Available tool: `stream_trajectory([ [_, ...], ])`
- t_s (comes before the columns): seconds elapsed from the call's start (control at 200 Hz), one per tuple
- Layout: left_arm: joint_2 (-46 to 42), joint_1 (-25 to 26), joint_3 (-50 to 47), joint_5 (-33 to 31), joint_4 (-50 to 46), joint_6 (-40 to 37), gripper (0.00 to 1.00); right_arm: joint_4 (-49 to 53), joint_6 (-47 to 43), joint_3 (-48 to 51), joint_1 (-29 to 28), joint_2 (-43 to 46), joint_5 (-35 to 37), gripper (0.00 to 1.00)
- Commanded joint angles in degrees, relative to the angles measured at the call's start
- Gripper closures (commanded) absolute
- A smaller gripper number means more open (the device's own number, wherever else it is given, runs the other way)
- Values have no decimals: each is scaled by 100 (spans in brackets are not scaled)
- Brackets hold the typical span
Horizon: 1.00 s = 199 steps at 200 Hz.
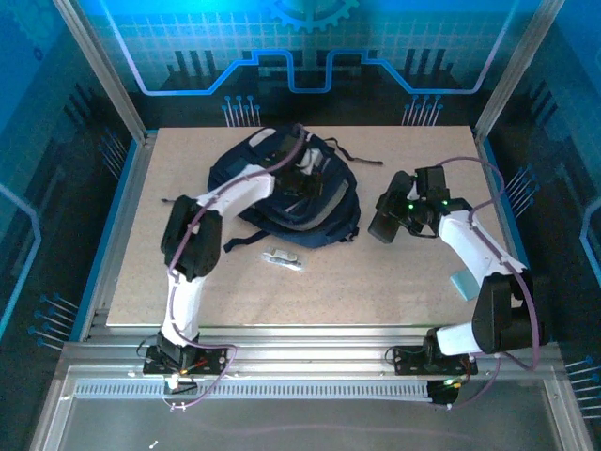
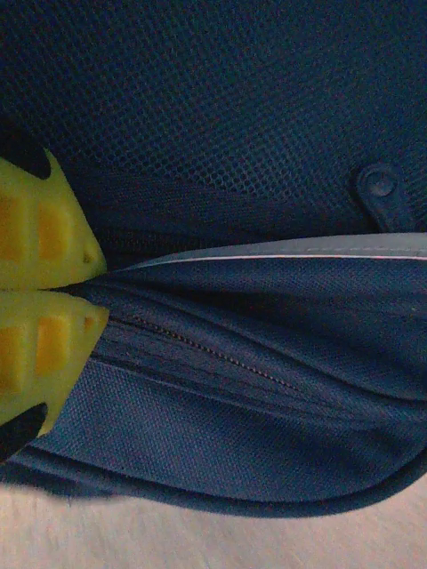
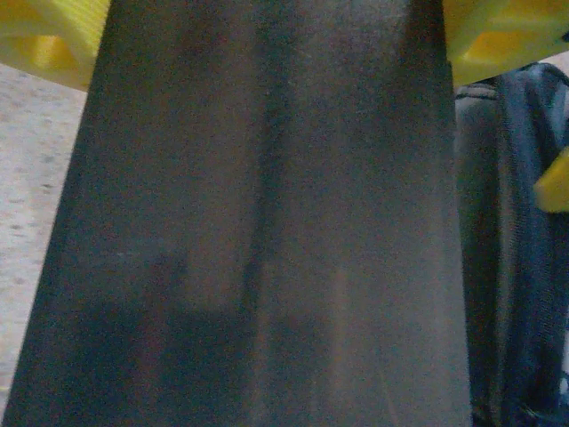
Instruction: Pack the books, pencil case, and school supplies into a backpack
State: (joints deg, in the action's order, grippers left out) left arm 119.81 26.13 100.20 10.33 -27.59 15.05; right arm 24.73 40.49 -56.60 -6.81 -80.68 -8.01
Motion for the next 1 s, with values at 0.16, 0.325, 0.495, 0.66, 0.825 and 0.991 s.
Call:
stream_trajectory([
  [0.16,-875,-856,-53,1402,544,1136,100,-779,482,-744,-683,-720,-186,44],
  [0.325,-942,-934,-1,1736,678,1389,100,-1103,845,-1471,-1233,-1519,-196,45],
  [0.495,-947,-939,-39,1834,840,1599,100,-1786,1619,-1959,-1605,-2349,-161,45],
  [0.66,-951,-934,-49,1886,969,1771,100,-2205,2198,-2657,-1937,-3303,-305,45],
  [0.825,-942,-934,-11,1909,1010,1865,100,-2423,2535,-3331,-2263,-4116,-442,45],
  [0.991,-933,-934,-1,1917,1058,1942,100,-2274,2634,-4052,-2492,-4774,-392,45],
])
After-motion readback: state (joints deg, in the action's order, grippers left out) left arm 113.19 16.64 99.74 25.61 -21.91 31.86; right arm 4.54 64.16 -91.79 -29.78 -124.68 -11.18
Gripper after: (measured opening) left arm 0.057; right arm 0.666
